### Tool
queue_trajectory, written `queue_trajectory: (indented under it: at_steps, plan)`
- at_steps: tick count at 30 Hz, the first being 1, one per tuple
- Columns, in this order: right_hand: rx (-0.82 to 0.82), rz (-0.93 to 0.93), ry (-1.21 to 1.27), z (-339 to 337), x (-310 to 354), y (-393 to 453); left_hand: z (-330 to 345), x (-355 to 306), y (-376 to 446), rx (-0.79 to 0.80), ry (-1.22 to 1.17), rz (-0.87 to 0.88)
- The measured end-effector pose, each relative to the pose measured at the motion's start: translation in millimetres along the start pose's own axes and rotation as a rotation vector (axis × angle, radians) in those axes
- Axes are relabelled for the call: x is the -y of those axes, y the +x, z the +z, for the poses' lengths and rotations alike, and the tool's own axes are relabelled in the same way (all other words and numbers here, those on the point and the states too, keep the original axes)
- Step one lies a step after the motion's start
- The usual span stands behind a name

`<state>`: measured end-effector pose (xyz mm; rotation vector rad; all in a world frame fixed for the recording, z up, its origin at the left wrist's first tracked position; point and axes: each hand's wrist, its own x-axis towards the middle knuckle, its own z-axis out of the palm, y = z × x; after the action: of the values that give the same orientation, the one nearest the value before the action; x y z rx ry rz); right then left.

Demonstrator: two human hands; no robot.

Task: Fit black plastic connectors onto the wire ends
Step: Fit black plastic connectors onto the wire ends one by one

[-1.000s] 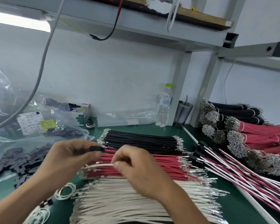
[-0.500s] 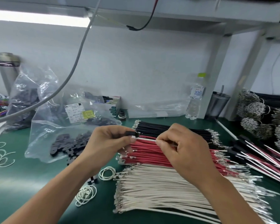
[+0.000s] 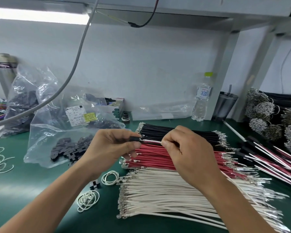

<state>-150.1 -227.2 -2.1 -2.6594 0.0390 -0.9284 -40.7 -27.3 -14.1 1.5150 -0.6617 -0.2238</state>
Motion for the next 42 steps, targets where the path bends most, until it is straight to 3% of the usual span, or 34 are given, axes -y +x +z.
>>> queue_trajectory:
  at_steps: [4,8,10,16,22,30,35,42]
  plan:
    - [0.004,-0.052,0.152,3.3,-2.4,-2.2,-6.2,-1.1,0.4,0.065,-0.013,-0.027]
    - [-0.162,-0.232,-0.156,4.9,3.3,-3.5,-4.2,-0.9,0.0,0.141,0.042,-0.041]
    - [-0.200,-0.259,-0.172,5.9,2.2,-2.9,-1.5,0.7,-1.0,0.162,0.070,-0.043]
    - [-0.094,-0.199,0.065,10.8,-3.2,-4.5,1.9,-3.0,0.7,0.101,-0.010,-0.051]
    - [-0.087,-0.183,0.217,22.3,0.2,-9.0,3.1,-4.0,-2.3,0.101,-0.006,-0.036]
    - [-0.094,-0.225,0.211,26.5,5.7,-13.3,-0.1,-6.4,-3.0,0.135,0.034,-0.002]
    - [-0.067,-0.159,0.255,22.6,3.8,-5.3,0.1,-6.9,-0.8,0.150,0.080,0.008]
    - [-0.148,-0.187,0.185,30.1,10.3,-11.1,6.1,-4.4,-4.6,0.127,0.068,0.030]
